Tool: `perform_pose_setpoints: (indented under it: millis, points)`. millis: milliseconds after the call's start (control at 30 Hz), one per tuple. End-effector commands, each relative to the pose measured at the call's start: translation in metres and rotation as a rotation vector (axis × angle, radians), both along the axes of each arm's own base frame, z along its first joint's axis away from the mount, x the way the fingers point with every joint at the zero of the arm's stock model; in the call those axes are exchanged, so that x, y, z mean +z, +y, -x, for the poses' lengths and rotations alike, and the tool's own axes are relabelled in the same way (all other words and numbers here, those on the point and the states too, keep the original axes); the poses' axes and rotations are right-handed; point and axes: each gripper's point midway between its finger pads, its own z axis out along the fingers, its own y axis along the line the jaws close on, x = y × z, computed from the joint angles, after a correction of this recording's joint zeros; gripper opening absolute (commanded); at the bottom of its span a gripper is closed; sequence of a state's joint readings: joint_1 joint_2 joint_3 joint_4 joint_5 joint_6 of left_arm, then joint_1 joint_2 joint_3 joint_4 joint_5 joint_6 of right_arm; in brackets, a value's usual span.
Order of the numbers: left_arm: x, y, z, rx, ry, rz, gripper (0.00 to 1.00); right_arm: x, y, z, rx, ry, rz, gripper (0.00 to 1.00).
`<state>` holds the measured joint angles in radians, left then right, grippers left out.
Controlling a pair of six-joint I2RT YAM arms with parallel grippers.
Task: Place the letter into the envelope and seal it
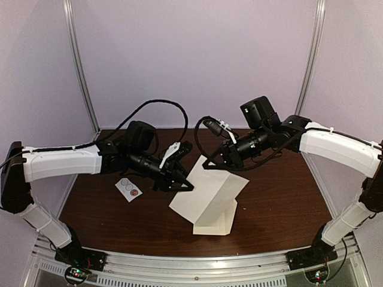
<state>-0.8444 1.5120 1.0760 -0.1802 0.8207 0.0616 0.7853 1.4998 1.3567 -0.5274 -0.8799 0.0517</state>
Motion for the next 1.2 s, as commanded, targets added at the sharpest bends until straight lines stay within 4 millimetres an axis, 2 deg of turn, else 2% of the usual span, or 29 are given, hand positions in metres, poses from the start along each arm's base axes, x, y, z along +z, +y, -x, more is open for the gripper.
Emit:
perform_pose_setpoints:
  millis: [0, 133, 167, 233, 333, 400, 467, 633, 700, 767, 900, 1000, 1167]
  points:
    - [0.015, -0.009, 0.003, -0.044, 0.011, 0.065, 0.27, 0.013, 0.004, 0.001, 0.02, -0.027, -0.036, 0.0]
    - [0.015, -0.011, 0.002, -0.04, 0.024, 0.071, 0.01, 0.011, 0.004, -0.001, 0.01, -0.029, -0.023, 0.0]
    - [0.014, -0.011, 0.001, -0.033, 0.023, 0.072, 0.0, 0.011, 0.003, -0.003, 0.002, -0.033, -0.021, 0.07]
    - [0.015, -0.011, -0.003, -0.013, 0.004, 0.076, 0.0, 0.014, 0.003, -0.008, -0.027, -0.053, -0.021, 0.29]
    - [0.019, -0.009, -0.014, 0.065, -0.002, 0.077, 0.0, 0.023, -0.004, -0.027, -0.155, -0.118, -0.015, 0.6]
    - [0.027, -0.004, -0.024, 0.112, -0.024, 0.094, 0.0, 0.034, -0.015, -0.046, -0.273, -0.165, -0.021, 0.74]
    - [0.035, 0.005, -0.036, 0.176, -0.032, 0.121, 0.0, 0.049, -0.03, -0.062, -0.385, -0.195, -0.056, 0.84]
    - [0.058, 0.033, -0.076, 0.371, -0.072, 0.185, 0.0, 0.094, -0.077, -0.087, -0.67, -0.299, -0.175, 0.96]
    - [0.063, 0.046, -0.091, 0.455, -0.081, 0.199, 0.0, 0.102, -0.09, -0.088, -0.736, -0.32, -0.202, 0.99]
    - [0.07, 0.059, -0.102, 0.514, -0.092, 0.221, 0.0, 0.106, -0.092, -0.085, -0.745, -0.305, -0.243, 1.0]
    - [0.078, 0.066, -0.103, 0.526, -0.109, 0.247, 0.0, 0.093, -0.075, -0.077, -0.67, -0.225, -0.3, 0.98]
    - [0.08, 0.063, -0.096, 0.478, -0.109, 0.259, 0.0, 0.077, -0.057, -0.071, -0.616, -0.177, -0.307, 0.98]
    - [0.083, 0.056, -0.081, 0.38, -0.091, 0.285, 0.0, 0.064, -0.024, -0.059, -0.517, -0.124, -0.342, 0.98]
